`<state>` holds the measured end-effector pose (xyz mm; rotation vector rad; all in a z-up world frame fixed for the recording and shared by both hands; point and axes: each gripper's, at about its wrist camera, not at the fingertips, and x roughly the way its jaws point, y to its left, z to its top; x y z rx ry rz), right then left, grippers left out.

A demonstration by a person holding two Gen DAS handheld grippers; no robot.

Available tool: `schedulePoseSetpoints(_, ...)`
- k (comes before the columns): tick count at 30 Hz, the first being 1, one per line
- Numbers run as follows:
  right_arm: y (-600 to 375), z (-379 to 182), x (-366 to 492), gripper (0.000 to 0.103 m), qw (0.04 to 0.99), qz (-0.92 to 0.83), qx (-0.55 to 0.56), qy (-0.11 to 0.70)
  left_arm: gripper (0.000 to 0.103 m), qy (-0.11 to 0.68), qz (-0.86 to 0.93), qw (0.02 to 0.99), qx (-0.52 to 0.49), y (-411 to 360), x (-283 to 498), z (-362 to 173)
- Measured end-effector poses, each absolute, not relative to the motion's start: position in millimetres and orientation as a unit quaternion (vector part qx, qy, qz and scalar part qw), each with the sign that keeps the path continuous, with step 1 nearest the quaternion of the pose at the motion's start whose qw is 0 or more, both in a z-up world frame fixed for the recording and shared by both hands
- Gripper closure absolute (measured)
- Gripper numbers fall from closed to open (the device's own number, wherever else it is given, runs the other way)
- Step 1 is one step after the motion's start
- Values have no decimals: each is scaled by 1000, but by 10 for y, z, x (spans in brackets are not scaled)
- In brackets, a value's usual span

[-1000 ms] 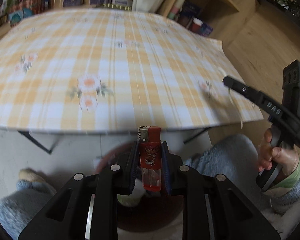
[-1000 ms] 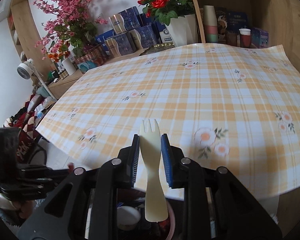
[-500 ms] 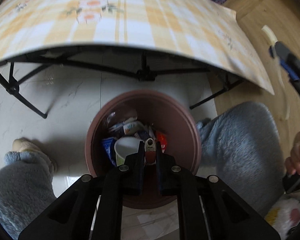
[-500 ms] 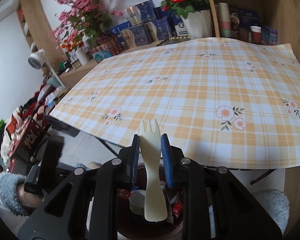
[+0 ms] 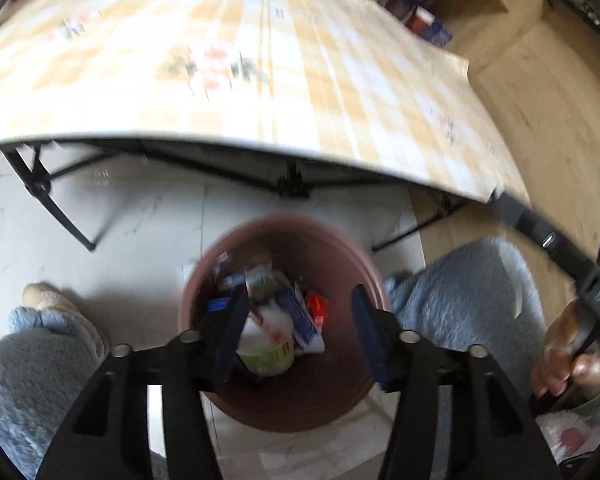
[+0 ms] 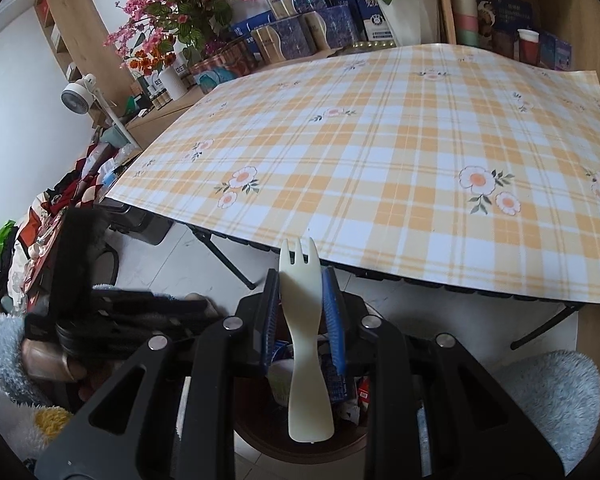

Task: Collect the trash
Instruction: 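Open the left gripper to drop the lighter while the right opens to drop the fork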

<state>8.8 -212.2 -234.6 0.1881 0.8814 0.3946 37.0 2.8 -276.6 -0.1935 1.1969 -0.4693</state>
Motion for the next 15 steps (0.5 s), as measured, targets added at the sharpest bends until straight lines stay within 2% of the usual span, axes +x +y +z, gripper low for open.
schedulePoseSetpoints(8,-2068,-2549,114,78,864,200,95,451,19,475,-161,860,-97,271,350,-2323)
schedulePoseSetpoints(15,-1956,-2751,153,78,844,210,89,486,15,417,-113,896,-100,448,271,-2091)
